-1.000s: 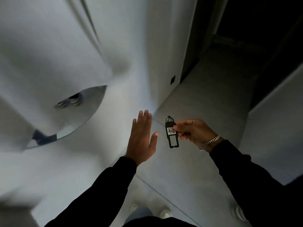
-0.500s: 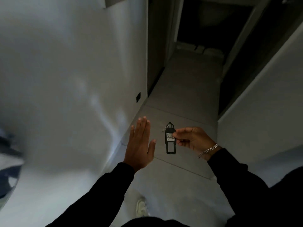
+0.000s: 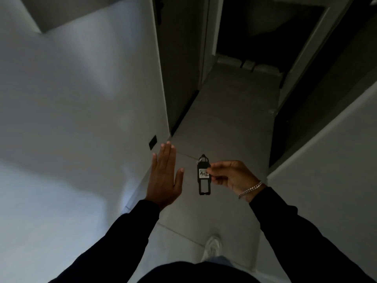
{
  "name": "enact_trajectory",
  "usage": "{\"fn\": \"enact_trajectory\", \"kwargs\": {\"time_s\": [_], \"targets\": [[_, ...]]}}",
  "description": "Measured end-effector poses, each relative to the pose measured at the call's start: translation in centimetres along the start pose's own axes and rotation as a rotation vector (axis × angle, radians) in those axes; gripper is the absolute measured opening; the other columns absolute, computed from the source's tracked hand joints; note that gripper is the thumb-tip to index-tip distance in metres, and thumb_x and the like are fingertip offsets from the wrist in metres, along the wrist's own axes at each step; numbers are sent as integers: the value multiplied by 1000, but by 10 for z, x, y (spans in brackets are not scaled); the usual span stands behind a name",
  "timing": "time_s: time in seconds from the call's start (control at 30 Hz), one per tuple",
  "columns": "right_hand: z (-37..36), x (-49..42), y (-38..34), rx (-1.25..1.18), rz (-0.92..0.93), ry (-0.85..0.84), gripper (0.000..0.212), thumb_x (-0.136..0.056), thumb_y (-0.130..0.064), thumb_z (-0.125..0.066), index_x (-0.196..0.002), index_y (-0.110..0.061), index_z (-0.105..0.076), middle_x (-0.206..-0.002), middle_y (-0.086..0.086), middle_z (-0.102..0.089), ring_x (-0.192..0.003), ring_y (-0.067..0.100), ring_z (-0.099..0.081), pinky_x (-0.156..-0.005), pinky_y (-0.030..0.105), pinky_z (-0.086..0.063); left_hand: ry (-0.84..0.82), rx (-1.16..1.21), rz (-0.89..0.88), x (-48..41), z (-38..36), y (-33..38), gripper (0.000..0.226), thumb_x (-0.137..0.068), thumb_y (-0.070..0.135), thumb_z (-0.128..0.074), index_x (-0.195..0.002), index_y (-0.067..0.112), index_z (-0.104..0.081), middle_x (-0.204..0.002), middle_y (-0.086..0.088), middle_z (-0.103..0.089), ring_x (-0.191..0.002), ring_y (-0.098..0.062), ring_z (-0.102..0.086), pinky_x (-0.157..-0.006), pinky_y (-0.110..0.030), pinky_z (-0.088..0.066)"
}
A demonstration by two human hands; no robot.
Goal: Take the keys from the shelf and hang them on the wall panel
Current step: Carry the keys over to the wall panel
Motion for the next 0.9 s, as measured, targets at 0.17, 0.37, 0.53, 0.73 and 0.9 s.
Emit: {"fn": "enact_trajectory", "kwargs": {"time_s": [0.17,0.37,0.53,0.73,0.9], "targets": [[24,-59,-57,67,-42,-73,14,-73,0,-75,-86,-3,-73,-83,16,-68,-63,16,-64,-62,23,-59,71,-5,110,-70,-6,2,70,-99,44,-25,-155,4,-12,-167,-15,-8,-156,-25,-1,-128,-53,-7],[28,-155,-106,114,-73,-137,10,-76,2,-72,-83,-4,-73,-74,11,-69,-57,13,-64,-58,22,-57,160,10,178,-147,-24,-34,68,-99,41,-28,-155,5,-16,-167,-13,-10,-156,-23,-1,-128,-48,-4],[17,-222,-144,179,-93,-190,8,-77,3,-70,-80,-4,-74,-73,11,-70,-58,14,-64,-57,21,-57,245,22,258,-201,-28,-63,69,-99,41,-30,-154,2,-16,-166,-15,-12,-156,-25,-3,-128,-52,-7],[-7,-288,-202,313,-96,-299,14,-74,5,-71,-72,-9,-75,-73,13,-70,-63,20,-62,-56,22,-55,338,-14,339,-256,-5,-87,68,-100,38,-32,-154,1,-15,-166,-16,-12,-156,-28,-4,-126,-56,-12],[-43,-366,-253,403,-63,-476,14,-74,7,-70,-74,-7,-75,-69,9,-71,-59,16,-63,-54,20,-55,425,-98,466,-297,6,-117,67,-101,39,-31,-154,1,-15,-166,-16,-12,-156,-29,-4,-126,-58,-13]]}}
Point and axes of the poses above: each hand's wrist, its own x-axis away from the middle knuckle, its own z-axis out of the back of the hand, y = z × x, the point moved 4 cm from there along -x, towards the middle knuckle
